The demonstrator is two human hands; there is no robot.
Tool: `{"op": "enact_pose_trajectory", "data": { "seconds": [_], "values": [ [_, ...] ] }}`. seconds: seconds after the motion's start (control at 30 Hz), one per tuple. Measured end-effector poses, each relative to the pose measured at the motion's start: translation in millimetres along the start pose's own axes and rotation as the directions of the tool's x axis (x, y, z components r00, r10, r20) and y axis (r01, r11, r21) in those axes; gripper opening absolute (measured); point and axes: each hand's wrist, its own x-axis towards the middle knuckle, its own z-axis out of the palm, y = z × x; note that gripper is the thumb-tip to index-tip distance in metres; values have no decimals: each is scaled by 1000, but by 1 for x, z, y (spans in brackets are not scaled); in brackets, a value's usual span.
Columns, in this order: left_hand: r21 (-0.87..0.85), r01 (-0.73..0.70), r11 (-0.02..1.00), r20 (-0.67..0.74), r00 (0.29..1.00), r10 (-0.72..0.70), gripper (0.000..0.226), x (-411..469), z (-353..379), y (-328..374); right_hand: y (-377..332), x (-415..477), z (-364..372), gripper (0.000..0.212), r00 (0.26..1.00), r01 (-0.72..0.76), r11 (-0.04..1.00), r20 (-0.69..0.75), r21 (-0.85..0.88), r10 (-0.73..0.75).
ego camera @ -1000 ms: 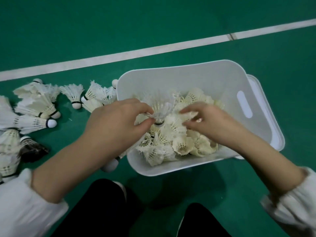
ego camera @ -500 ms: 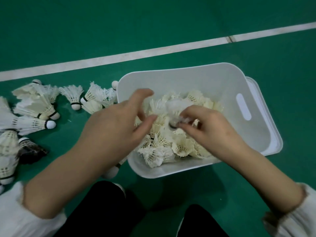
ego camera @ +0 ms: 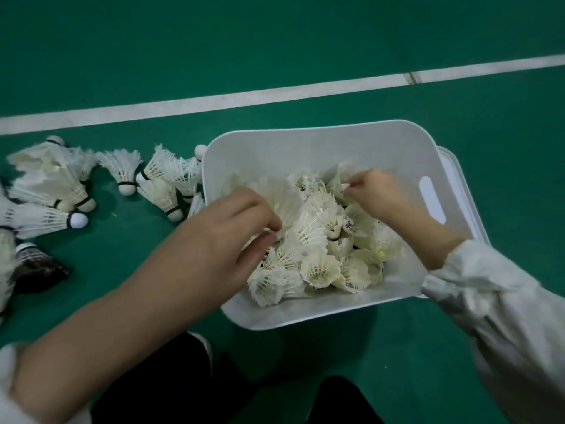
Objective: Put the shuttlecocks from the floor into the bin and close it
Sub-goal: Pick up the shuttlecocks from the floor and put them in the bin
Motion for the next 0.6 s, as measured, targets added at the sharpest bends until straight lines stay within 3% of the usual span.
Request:
{"op": "enact_pose_trajectory", "data": {
  "seconds": [0.27,0.4,0.5,0.6],
  "values": [
    [90,-43,995,59,998,38,26,1,14,-7,10,10,6,26,999,6,993,46,118,-11],
    [100,-56,993,61,997,50,26,2,16,-7,6,-4,8,26,991,69,997,117,-39,-64],
    [84,-54,995,43,998,50,27,2,16,-6,-5,-21,-9,40,988,129,966,117,-223,-105],
    [84,-67,994,29,997,65,25,1,16,-5,-23,-57,-38,45,974,225,942,23,-249,-227]
  ]
}}
